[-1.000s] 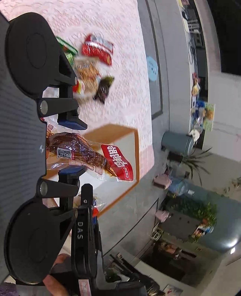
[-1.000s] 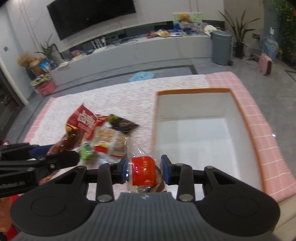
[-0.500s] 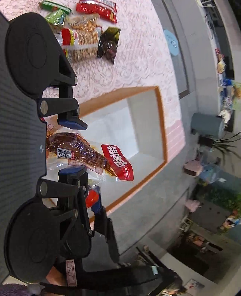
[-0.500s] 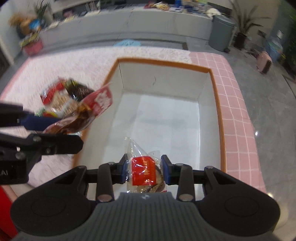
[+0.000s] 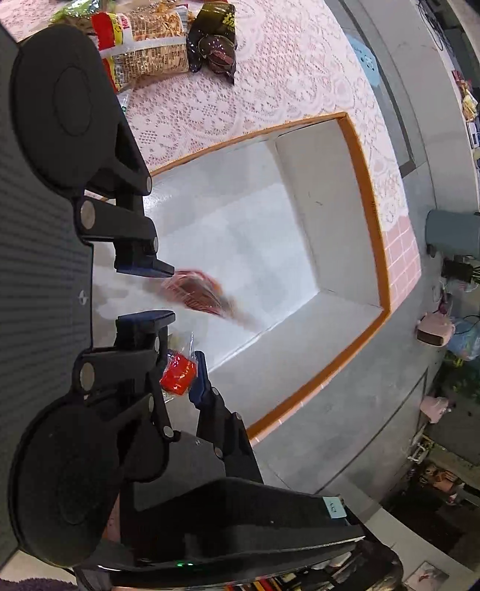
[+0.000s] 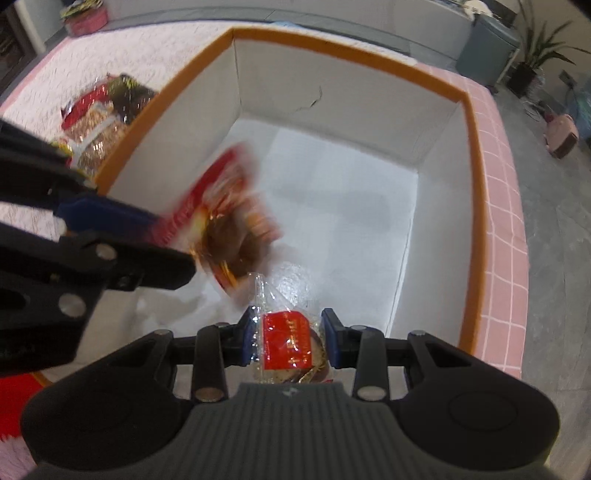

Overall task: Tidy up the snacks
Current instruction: 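Carry both packs over the orange box and open both tools to drop them, then move both open tools back over the snack pile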

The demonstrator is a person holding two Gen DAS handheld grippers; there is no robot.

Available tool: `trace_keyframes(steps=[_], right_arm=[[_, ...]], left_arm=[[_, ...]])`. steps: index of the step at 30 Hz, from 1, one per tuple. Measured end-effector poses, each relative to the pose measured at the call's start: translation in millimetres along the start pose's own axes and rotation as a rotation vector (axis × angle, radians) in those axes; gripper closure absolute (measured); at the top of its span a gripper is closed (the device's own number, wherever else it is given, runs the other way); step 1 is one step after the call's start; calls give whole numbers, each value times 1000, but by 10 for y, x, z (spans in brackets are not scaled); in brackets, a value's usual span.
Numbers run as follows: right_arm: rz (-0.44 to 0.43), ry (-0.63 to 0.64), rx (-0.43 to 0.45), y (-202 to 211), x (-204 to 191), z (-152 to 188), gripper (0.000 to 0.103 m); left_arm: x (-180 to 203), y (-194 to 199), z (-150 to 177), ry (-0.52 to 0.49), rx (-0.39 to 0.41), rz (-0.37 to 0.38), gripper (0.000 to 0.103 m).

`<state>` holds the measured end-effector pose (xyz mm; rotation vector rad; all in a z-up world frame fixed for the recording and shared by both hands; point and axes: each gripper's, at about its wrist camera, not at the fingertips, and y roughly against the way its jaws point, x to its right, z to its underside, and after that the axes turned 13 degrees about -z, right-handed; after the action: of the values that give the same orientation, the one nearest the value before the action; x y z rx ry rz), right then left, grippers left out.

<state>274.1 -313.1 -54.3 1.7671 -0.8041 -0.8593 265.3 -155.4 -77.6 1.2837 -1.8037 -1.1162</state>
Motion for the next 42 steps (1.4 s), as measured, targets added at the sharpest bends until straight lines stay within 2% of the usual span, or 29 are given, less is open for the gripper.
trace_keyframes(steps=[4,9,17,26,31,33,36,42], right_arm=[[0,12,-36,-125,5,-20,68],[11,18,-87,-256,-5,18,68],[10,-6,-117,-178,-95,-73,66],[21,-18,-96,21,-258,-73,49],[40,-24,-90,165,-382,-83,45],[53,-24,-78,234,-436,-79,34],[77,-13,-48,350,-544,-57,34],[93,2,33,542,-809,-8,34]], left_arm=[[-32,-71,16,-4,-23,6,82],[-51,-7,34,-22,-10,-13,82],[-106,137,79,-17,6,-23,82],[-196,353,229,14,47,-24,82],[-237,504,295,28,80,-21,82],[-255,572,315,33,95,-17,82],[-287,678,367,36,124,-23,82],[-349,898,491,4,189,-83,81]])
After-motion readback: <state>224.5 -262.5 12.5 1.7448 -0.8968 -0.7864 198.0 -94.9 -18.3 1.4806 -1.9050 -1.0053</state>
